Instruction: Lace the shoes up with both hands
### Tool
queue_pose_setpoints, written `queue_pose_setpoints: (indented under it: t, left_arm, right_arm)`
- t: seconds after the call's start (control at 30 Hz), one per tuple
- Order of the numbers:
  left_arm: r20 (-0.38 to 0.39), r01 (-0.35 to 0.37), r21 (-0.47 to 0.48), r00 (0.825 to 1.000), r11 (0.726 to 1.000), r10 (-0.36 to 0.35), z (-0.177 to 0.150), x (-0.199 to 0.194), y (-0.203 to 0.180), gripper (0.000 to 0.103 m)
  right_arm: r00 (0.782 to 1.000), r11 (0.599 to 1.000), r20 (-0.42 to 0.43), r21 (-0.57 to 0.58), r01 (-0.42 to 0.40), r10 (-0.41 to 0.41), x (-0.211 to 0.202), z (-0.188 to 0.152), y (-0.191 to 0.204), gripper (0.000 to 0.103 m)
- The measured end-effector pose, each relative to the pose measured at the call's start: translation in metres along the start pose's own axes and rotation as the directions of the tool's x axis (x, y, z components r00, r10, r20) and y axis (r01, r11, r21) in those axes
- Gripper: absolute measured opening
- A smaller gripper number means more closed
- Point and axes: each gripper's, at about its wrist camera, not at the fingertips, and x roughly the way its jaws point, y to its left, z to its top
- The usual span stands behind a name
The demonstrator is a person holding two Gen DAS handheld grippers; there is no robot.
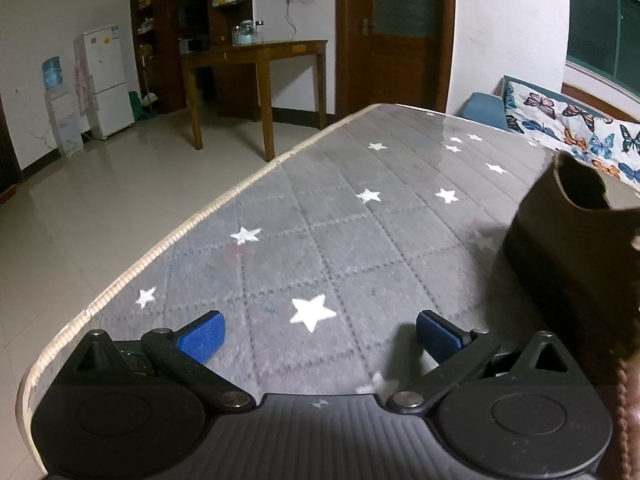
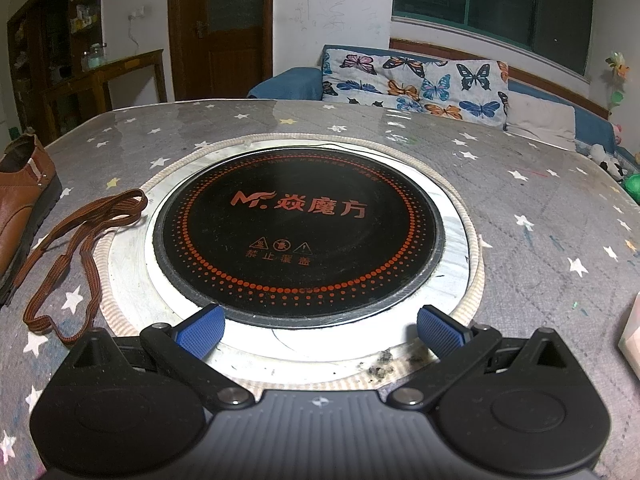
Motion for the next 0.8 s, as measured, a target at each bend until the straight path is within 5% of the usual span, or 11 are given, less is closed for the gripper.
queue_pose_setpoints:
  t: [0.8]
  left_arm:
    - [-0.050,0.013,0.001,0.999,1.000,-0.013,-0.020,-0.031,0.001,0.103]
  right_arm:
    - [0.996,0.995,-0.017,-0.026,-0.092,0.091,-0.024,-0.006,0.033,0.103]
